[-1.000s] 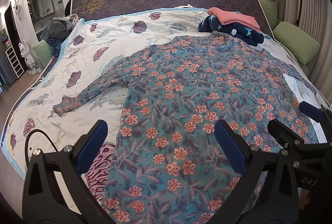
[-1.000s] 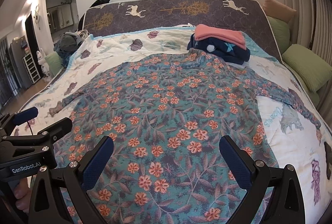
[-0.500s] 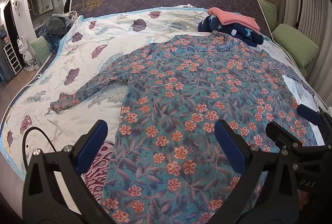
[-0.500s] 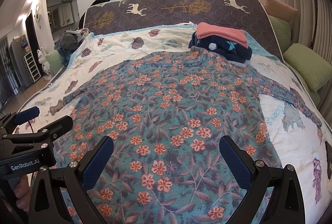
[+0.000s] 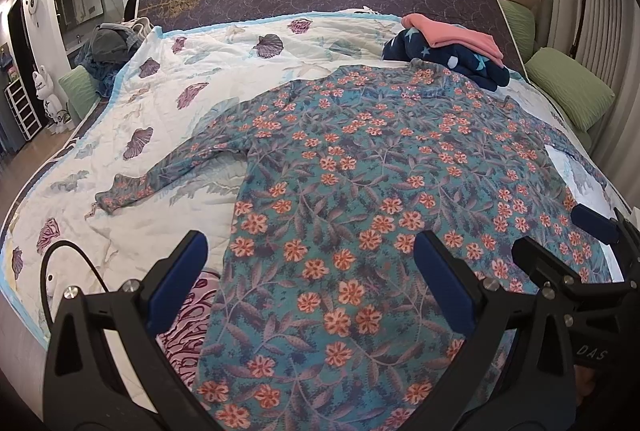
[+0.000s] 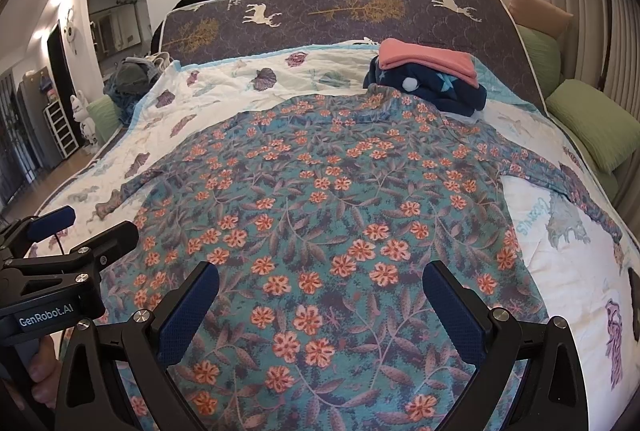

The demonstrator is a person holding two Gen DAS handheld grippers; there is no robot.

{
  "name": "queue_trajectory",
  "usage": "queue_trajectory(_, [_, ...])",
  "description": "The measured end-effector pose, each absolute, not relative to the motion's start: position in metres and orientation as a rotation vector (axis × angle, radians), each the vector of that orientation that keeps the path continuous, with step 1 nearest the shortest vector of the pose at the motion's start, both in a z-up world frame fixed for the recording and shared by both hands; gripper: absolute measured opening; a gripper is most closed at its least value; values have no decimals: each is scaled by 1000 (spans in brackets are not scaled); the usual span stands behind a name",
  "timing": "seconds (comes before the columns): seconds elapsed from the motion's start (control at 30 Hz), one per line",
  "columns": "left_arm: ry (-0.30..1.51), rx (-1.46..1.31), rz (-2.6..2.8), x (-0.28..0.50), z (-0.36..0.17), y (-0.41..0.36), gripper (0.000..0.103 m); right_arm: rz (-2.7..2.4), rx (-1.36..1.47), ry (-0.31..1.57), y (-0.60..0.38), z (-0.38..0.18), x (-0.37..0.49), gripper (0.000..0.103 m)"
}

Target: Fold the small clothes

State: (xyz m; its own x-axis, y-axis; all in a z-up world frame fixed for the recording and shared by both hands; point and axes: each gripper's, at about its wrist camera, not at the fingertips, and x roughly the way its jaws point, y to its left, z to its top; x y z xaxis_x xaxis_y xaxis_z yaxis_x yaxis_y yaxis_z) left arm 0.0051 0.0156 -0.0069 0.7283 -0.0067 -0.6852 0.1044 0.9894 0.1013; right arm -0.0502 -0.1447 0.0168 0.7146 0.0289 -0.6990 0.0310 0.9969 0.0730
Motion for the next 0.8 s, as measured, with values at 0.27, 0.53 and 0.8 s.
queue_trajectory(0.27, [742, 102, -73, 6, -9, 23, 102, -4, 72, 782, -142, 16, -49, 103])
queue_trajectory(0.53, [754, 19, -97, 9, -13, 33, 102, -4, 58, 790, -135, 16, -45, 103])
queue_trajectory(0.8, [738, -34, -44, 21, -16, 68, 102, 2, 24, 791, -123, 19, -34, 103])
